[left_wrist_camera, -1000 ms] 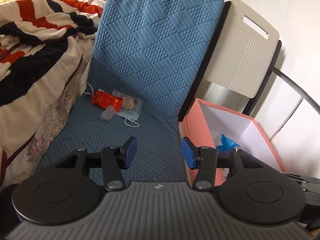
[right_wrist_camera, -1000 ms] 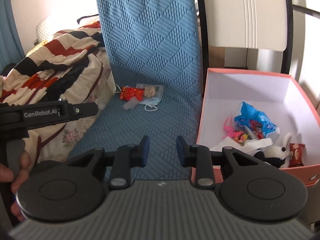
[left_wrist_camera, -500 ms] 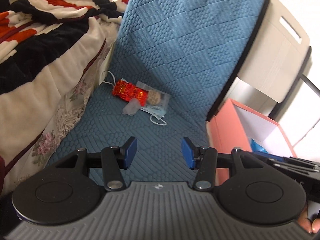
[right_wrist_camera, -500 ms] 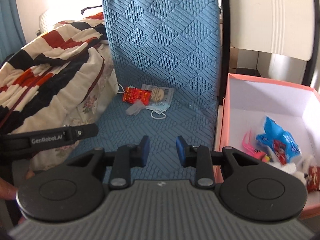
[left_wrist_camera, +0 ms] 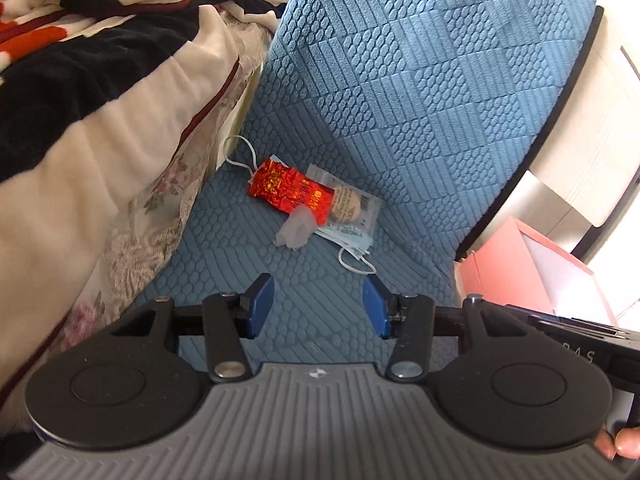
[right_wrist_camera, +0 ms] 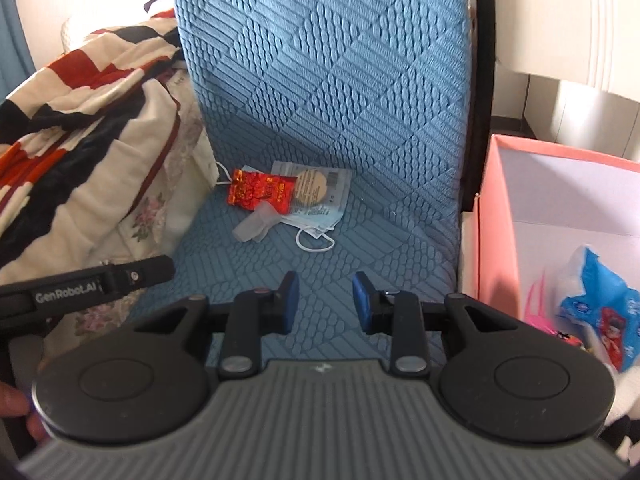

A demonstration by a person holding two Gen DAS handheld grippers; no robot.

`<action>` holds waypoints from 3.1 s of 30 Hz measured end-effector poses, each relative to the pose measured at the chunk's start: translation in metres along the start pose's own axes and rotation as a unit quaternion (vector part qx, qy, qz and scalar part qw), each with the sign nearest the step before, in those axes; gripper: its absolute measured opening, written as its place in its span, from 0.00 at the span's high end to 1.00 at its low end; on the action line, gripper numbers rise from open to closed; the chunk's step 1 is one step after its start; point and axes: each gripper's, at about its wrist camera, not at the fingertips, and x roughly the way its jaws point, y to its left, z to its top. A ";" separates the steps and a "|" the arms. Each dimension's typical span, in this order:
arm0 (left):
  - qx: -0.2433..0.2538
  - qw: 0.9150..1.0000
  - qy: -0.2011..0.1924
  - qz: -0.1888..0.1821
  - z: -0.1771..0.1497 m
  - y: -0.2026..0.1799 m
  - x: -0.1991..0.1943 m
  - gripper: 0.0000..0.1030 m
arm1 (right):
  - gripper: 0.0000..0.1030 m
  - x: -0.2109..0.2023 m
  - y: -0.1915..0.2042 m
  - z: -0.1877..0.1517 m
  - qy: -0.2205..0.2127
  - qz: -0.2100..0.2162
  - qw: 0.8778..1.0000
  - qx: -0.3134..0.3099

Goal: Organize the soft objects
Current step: 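Lower the left tool to the clear plastic piece while the right tool lowers to the white packet, then grasp the clear plastic piece with the left tool while the right tool grasps the white packet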

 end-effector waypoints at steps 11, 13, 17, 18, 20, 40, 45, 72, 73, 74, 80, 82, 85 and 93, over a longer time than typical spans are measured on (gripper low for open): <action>0.015 1.000 0.006 0.010 0.022 0.010 0.056 0.46 | 0.69 0.059 -0.015 0.019 0.020 0.005 1.000 0.018; 0.018 1.000 0.017 -0.003 0.024 0.008 0.068 0.46 | 0.69 0.069 -0.016 0.025 0.021 0.009 1.000 0.022; 0.029 0.999 0.022 0.005 0.027 0.004 0.088 0.46 | 0.63 0.088 -0.018 0.037 0.021 0.016 0.999 0.025; 0.030 0.999 0.024 0.008 0.028 0.004 0.093 0.46 | 0.61 0.093 -0.019 0.040 0.022 0.017 0.999 0.025; 0.032 0.999 0.027 0.012 0.031 0.005 0.102 0.46 | 0.61 0.102 -0.020 0.047 0.024 0.020 0.999 0.025; 0.059 0.996 0.061 0.017 0.044 0.015 0.178 0.47 | 0.38 0.208 -0.051 0.087 0.067 0.045 0.993 0.088; 0.056 0.996 0.065 0.013 0.044 0.013 0.192 0.47 | 0.36 0.232 -0.049 0.090 0.091 0.069 0.990 0.085; 0.040 0.997 0.070 -0.017 0.045 0.001 0.161 0.81 | 0.97 0.188 -0.029 0.069 0.067 0.085 0.992 0.066; 0.040 0.997 0.070 -0.018 0.044 0.000 0.157 0.81 | 0.97 0.183 -0.027 0.067 0.065 0.085 0.992 0.067; 0.042 0.997 0.070 -0.018 0.044 -0.002 0.152 0.81 | 0.97 0.178 -0.026 0.065 0.064 0.084 0.992 0.064; 0.043 0.996 0.071 -0.025 0.040 -0.013 0.124 0.81 | 0.97 0.140 -0.016 0.045 0.063 0.073 0.994 0.052; 0.042 0.996 0.073 -0.028 0.038 -0.016 0.114 0.81 | 0.97 0.126 -0.017 0.039 0.061 0.070 0.994 0.053; 0.040 0.996 0.075 -0.034 0.033 -0.020 0.101 0.81 | 0.97 0.106 -0.017 0.031 0.058 0.064 0.995 0.046; 0.042 0.995 0.079 -0.038 0.016 -0.028 0.063 0.81 | 0.97 0.054 -0.010 0.015 0.050 0.058 0.997 0.013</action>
